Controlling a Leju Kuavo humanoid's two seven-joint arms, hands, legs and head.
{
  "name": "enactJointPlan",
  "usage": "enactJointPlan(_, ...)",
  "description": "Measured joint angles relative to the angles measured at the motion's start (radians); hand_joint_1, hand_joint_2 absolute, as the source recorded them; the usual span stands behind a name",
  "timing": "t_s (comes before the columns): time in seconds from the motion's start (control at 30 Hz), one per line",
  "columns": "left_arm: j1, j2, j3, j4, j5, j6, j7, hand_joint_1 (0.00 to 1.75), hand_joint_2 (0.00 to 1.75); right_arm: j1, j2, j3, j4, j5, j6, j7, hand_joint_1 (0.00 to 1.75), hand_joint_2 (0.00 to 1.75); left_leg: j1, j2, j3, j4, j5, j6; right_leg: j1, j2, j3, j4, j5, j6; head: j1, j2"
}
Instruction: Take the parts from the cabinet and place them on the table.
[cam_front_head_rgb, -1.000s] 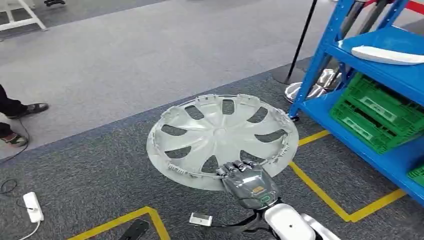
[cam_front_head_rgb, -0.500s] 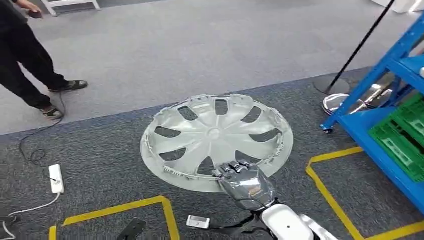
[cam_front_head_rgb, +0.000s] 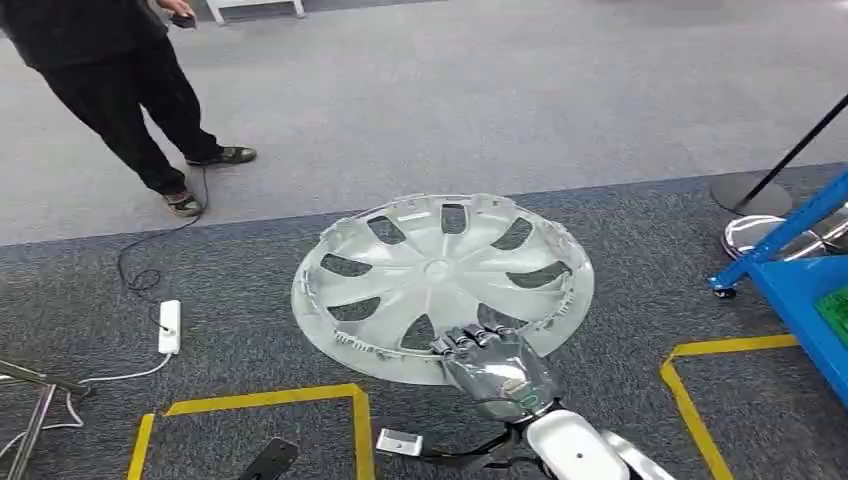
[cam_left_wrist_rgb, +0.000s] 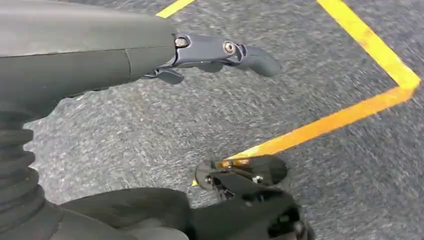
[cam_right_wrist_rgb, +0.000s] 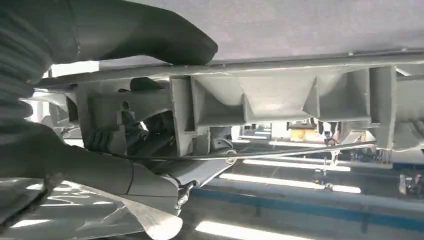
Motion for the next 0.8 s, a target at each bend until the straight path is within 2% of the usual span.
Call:
enactJointPlan(0.03, -0.003, 0.000, 0.000, 0.000, 0.000, 0.000, 0.000, 0.00, 1.75, 0.000, 0.000, 0.000, 0.000, 0.000, 0.000, 0.001, 1.66, 1.75, 0.002, 0.026, -0.032, 0.069, -0.035, -0.006, 0.003, -0.016, 0.001, 0.000, -0.002, -0.004, 0.001, 0.000)
enactJointPlan(0.07, -0.006, 0.000, 0.000, 0.000, -0.001, 0.000, 0.000, 0.00, 1.75, 0.000, 0.000, -0.001, 0.000, 0.000, 0.000, 0.002, 1.66, 1.75, 0.005, 0.038, -0.071, 0.152, -0.072, -0.008, 0.006, -0.032, 0.002, 0.000, -0.003, -0.007, 0.001, 0.000)
enactJointPlan(0.1, -0.006, 0.000, 0.000, 0.000, -0.001, 0.000, 0.000, 0.00, 1.75, 0.001, 0.000, -0.001, 0.000, 0.000, 0.000, 0.002, 1.66, 1.75, 0.006, 0.042, -0.108, 0.229, -0.100, -0.010, 0.008, -0.049, 0.002, 0.000, -0.005, -0.009, 0.001, 0.000)
enactJointPlan(0.13, -0.006, 0.000, 0.000, 0.000, -0.001, 0.000, 0.000, 0.00, 1.75, 0.003, 0.000, 0.000, 0.000, 0.000, 0.000, 0.002, 1.66, 1.75, 0.007, 0.042, -0.125, 0.266, -0.105, -0.011, 0.009, -0.064, 0.002, 0.000, -0.006, -0.010, 0.000, 0.000)
enactJointPlan(0.17, -0.004, 0.000, 0.000, 0.000, -0.001, 0.000, 0.000, 0.00, 1.75, 0.004, 0.000, 0.000, 0.000, 0.000, 0.000, 0.002, 1.66, 1.75, 0.007, 0.042, -0.117, 0.250, -0.084, -0.009, 0.011, -0.078, 0.003, 0.000, -0.007, -0.011, 0.001, 0.000)
enactJointPlan(0.2, -0.004, 0.000, 0.000, 0.000, -0.001, 0.000, 0.000, 0.00, 1.75, 0.003, 0.000, 0.000, 0.000, 0.000, 0.000, 0.000, 1.66, 1.75, 0.007, 0.044, -0.088, 0.191, -0.046, -0.005, 0.013, -0.092, 0.004, 0.000, -0.008, -0.011, 0.000, 0.000)
enactJointPlan(0.23, -0.005, 0.000, 0.000, 0.000, -0.001, 0.001, 0.000, 0.00, 1.75, 0.002, 0.000, 0.000, 0.000, 0.000, 0.000, -0.002, 1.66, 1.75, 0.003, 0.053, -0.044, 0.105, -0.003, 0.002, 0.015, -0.104, 0.007, 0.000, -0.010, -0.009, 0.001, 0.000)
enactJointPlan(0.27, -0.007, 0.000, 0.000, 0.000, -0.002, 0.001, 0.000, 0.00, 1.75, 0.002, 0.000, 0.000, 0.000, 0.000, 0.000, -0.002, 1.66, 1.75, -0.005, 0.085, 0.005, 0.016, 0.034, 0.013, 0.016, -0.115, 0.011, 0.000, -0.013, -0.008, 0.001, 0.000)
enactJointPlan(0.3, -0.009, 0.000, 0.000, 0.000, -0.002, 0.001, 0.000, 0.00, 1.75, 0.001, 0.000, 0.000, 0.000, 0.000, 0.000, -0.001, 1.66, 1.75, -0.018, 0.132, 0.032, -0.036, 0.029, 0.021, 0.019, -0.126, 0.013, 0.000, -0.016, -0.005, 0.002, 0.000)
enactJointPlan(0.33, -0.014, -0.001, 0.000, 0.000, -0.003, 0.002, 0.001, 0.00, 1.75, 0.000, 0.000, 0.000, 0.000, 0.000, 0.000, -0.001, 1.66, 1.75, -0.022, 0.130, 0.035, -0.052, 0.026, 0.027, 0.024, -0.137, 0.009, 0.004, -0.020, 0.001, 0.001, 0.000)
enactJointPlan(0.43, -0.012, -0.001, 0.000, 0.000, -0.003, 0.002, 0.002, 0.00, 1.75, -0.004, 0.000, 0.000, 0.000, 0.000, 0.000, -0.003, 1.66, 1.75, -0.025, 0.095, 0.031, -0.059, 0.031, 0.037, 0.023, -0.171, 0.018, -0.001, -0.023, 0.013, 0.002, 0.000)
enactJointPlan(0.47, -0.010, -0.002, 0.000, 0.000, -0.003, 0.002, 0.003, 0.00, 1.75, -0.005, 0.000, 0.000, -0.002, 0.000, 0.000, -0.005, 1.66, 1.75, -0.012, 0.084, 0.045, -0.074, 0.040, 0.043, 0.021, -0.164, 0.009, 0.001, -0.033, 0.019, 0.002, 0.000)
enactJointPlan(0.5, -0.012, -0.005, 0.000, 0.000, -0.003, 0.002, 0.003, 0.00, 1.75, -0.007, 0.000, 0.000, -0.002, 0.000, 0.000, -0.006, 1.66, 1.75, -0.011, 0.077, 0.049, -0.079, 0.041, 0.045, 0.018, -0.098, 0.004, 0.028, -0.051, 0.024, 0.008, 0.000)
enactJointPlan(0.53, -0.018, -0.006, 0.000, 0.000, -0.004, 0.002, 0.003, 0.00, 1.75, -0.010, 0.000, 0.000, -0.002, 0.000, 0.000, -0.007, 1.66, 1.75, -0.009, 0.064, 0.048, -0.079, 0.043, 0.050, 0.015, -0.055, -0.026, 0.098, -0.086, 0.026, 0.010, 0.000)
enactJointPlan(0.57, -0.022, -0.008, 0.000, 0.000, -0.004, 0.000, 0.003, 0.00, 1.75, -0.010, -0.001, 0.000, -0.002, 0.000, 0.000, -0.009, 1.66, 1.75, -0.009, 0.050, 0.048, -0.079, 0.043, 0.050, 0.013, -0.039, -0.067, 0.182, -0.120, 0.029, 0.012, 0.000)
enactJointPlan(0.6, -0.022, -0.011, 0.000, 0.000, -0.005, 0.000, 0.003, 0.00, 1.75, -0.011, -0.001, 0.000, -0.002, 0.000, 0.001, -0.012, 1.66, 1.75, -0.009, 0.037, 0.048, -0.079, 0.042, 0.051, 0.011, -0.034, -0.111, 0.263, -0.149, 0.033, 0.011, 0.000)
enactJointPlan(0.63, -0.022, -0.011, 0.000, 0.000, -0.006, -0.001, 0.003, 0.00, 1.75, -0.009, -0.001, 0.000, -0.001, 0.000, 0.002, -0.012, 1.66, 1.75, -0.008, 0.024, 0.048, -0.078, 0.042, 0.051, 0.010, -0.034, -0.137, 0.304, -0.154, 0.035, 0.012, 0.000)
enactJointPlan(0.67, -0.021, -0.011, 0.000, 0.000, -0.006, -0.002, 0.004, 0.00, 1.75, -0.009, -0.001, 0.000, 0.001, 0.000, 0.002, -0.014, 1.66, 1.75, -0.007, 0.010, 0.049, -0.078, 0.042, 0.051, 0.008, -0.034, -0.140, 0.299, -0.135, 0.037, 0.011, 0.000)
enactJointPlan(0.7, -0.020, -0.011, 0.000, 0.000, -0.006, -0.003, 0.004, 0.00, 1.75, -0.010, -0.002, 0.000, 0.001, 0.000, 0.002, -0.013, 1.66, 1.75, -0.006, -0.006, 0.049, -0.076, 0.042, 0.050, 0.005, -0.033, -0.123, 0.248, -0.094, 0.040, 0.012, 0.000)
enactJointPlan(0.73, -0.020, -0.011, 0.000, 0.000, -0.006, -0.003, 0.004, 0.00, 1.75, -0.012, -0.002, 0.000, 0.001, 0.000, 0.002, -0.013, 1.66, 1.75, -0.002, -0.022, 0.050, -0.072, 0.040, 0.046, 0.001, -0.028, -0.085, 0.162, -0.041, 0.042, 0.011, 0.000)
enactJointPlan(0.77, -0.020, -0.013, 0.000, 0.000, -0.006, -0.003, 0.004, 0.00, 1.75, -0.015, -0.002, 0.000, 0.001, 0.000, 0.002, -0.014, 1.66, 1.75, 0.001, -0.035, 0.049, -0.065, 0.036, 0.039, -0.006, -0.006, -0.043, 0.071, 0.007, 0.048, 0.011, 0.000)
enactJointPlan(0.8, -0.021, -0.012, 0.001, 0.000, -0.006, -0.005, 0.004, 0.00, 1.75, -0.018, -0.002, 0.000, 0.002, 0.000, 0.003, -0.016, 1.66, 1.75, 0.004, -0.045, 0.044, -0.059, 0.032, 0.032, -0.014, 0.052, -0.022, 0.034, -0.006, 0.055, 0.012, 0.000)
